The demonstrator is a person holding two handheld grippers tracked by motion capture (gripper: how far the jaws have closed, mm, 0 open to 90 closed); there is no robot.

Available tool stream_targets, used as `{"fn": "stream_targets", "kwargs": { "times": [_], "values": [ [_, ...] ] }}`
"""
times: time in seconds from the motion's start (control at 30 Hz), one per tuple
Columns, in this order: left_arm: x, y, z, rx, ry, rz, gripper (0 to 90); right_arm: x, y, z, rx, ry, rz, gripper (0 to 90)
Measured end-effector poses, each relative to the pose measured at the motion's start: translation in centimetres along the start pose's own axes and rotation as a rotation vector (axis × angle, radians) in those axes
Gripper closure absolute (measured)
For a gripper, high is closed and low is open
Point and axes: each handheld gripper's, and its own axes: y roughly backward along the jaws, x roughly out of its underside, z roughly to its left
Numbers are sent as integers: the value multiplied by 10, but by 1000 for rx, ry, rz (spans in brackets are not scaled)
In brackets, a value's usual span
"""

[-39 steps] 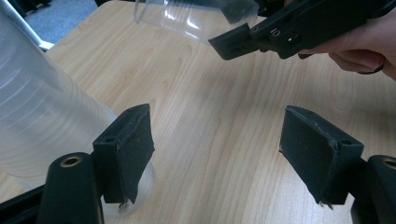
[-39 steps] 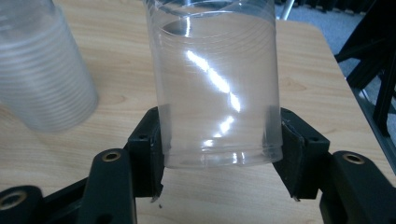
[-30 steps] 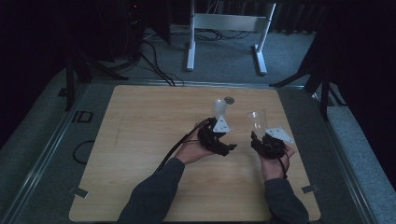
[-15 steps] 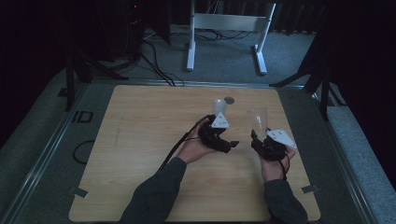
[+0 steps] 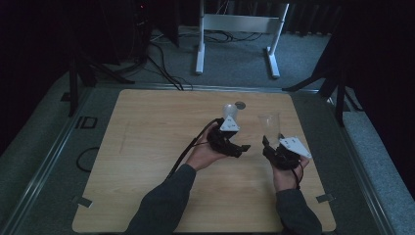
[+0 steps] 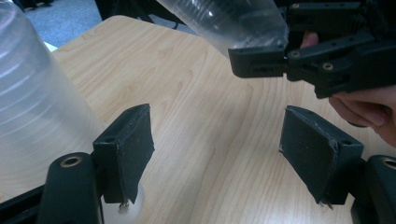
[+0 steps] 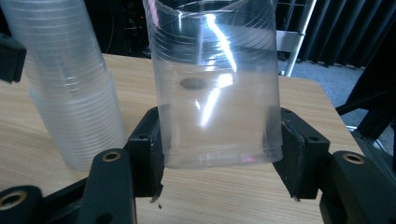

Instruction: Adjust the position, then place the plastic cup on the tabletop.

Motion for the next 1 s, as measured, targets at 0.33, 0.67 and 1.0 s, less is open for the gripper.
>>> {"fn": "stream_targets", "kwargs": {
  "times": [0.33, 0.67, 1.0],
  "values": [
    [-4, 1, 3, -5, 37, -30, 253, 1, 2, 0, -7, 3, -5, 418],
    [-8, -2, 4, -12, 81, -55, 253, 1, 4, -1, -4, -8, -17, 418],
    [-12, -9, 4, -32, 134, -76, 253, 3, 5, 0, -5, -15, -19, 418]
  ]
}}
